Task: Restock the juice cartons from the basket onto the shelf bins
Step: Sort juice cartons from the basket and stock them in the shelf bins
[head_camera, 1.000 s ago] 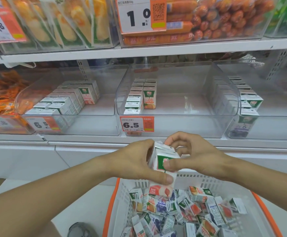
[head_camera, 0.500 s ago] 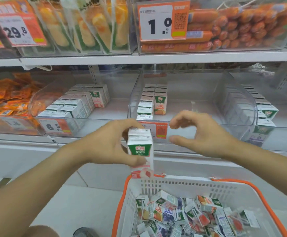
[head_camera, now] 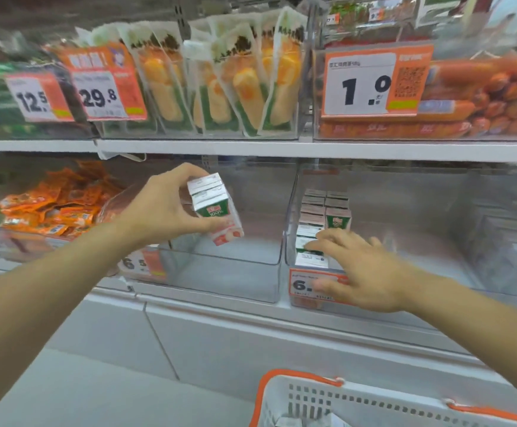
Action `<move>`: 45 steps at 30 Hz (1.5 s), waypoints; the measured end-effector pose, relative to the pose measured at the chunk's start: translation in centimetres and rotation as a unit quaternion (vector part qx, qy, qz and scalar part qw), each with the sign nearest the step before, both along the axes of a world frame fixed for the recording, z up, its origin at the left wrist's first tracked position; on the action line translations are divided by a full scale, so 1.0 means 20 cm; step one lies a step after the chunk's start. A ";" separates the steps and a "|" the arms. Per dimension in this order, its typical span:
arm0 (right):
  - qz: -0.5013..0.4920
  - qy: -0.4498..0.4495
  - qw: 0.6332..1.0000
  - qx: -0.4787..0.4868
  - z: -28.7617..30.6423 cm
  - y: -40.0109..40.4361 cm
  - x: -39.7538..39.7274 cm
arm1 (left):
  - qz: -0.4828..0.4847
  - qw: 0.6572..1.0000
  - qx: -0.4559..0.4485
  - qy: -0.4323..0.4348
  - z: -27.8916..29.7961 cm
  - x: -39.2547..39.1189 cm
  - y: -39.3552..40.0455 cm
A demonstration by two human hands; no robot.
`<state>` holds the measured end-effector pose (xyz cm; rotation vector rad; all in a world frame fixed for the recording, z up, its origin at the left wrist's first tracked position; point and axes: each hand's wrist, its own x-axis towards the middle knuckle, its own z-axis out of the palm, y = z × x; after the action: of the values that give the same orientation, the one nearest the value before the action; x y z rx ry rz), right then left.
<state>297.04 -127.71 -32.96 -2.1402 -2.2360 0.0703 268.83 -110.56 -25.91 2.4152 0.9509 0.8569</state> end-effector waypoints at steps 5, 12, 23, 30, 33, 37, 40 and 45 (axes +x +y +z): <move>-0.004 0.020 1.000 -0.005 0.00 0.01 0.00 | 0.026 0.989 0.032 0.145 -0.07 0.12 0.33; 0.013 0.044 0.999 0.000 -0.03 0.03 0.03 | 0.080 0.931 0.013 0.356 -0.24 0.13 0.61; 0.005 0.048 0.999 -0.012 -0.02 0.02 0.02 | 0.182 0.891 0.142 0.391 -0.25 0.12 0.43; -0.012 0.009 0.998 0.055 -0.05 -0.02 0.01 | 0.103 0.965 0.211 0.116 -0.25 0.03 -0.09; 0.020 0.001 0.979 0.202 -0.06 -0.13 -0.04 | 0.012 0.975 0.138 0.175 -0.27 0.10 -0.41; 0.105 0.108 0.912 0.383 -0.19 -0.45 -0.16 | -0.122 0.946 0.028 0.299 -0.52 0.22 -0.70; 0.039 0.181 0.951 0.247 -0.42 -0.59 -0.16 | -0.166 0.900 -0.026 0.401 -0.79 0.27 -0.85; -0.138 0.249 0.957 0.051 -0.88 -0.81 -0.03 | -0.171 0.862 -0.186 0.440 -1.27 0.26 -1.10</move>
<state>296.51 -143.92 -50.51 -2.0645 -1.6190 0.4221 274.07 -132.57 -51.39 2.4677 0.8000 -0.5863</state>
